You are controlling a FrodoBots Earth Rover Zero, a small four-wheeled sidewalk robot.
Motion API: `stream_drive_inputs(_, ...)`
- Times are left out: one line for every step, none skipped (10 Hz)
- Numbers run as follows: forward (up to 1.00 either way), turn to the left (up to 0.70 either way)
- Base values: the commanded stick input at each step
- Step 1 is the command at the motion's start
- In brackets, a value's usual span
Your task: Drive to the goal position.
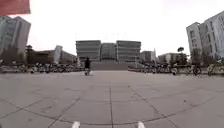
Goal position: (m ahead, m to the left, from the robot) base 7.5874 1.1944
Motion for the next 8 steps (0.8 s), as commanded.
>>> stream_drive_inputs(0.60, 0.00)
stream_drive_inputs(0.60, 0.00)
stream_drive_inputs(0.60, 0.00)
stream_drive_inputs(0.60, 0.00)
stream_drive_inputs(0.60, 0.00)
stream_drive_inputs(0.60, 0.00)
stream_drive_inputs(0.60, 0.00)
stream_drive_inputs(0.60, 0.00)
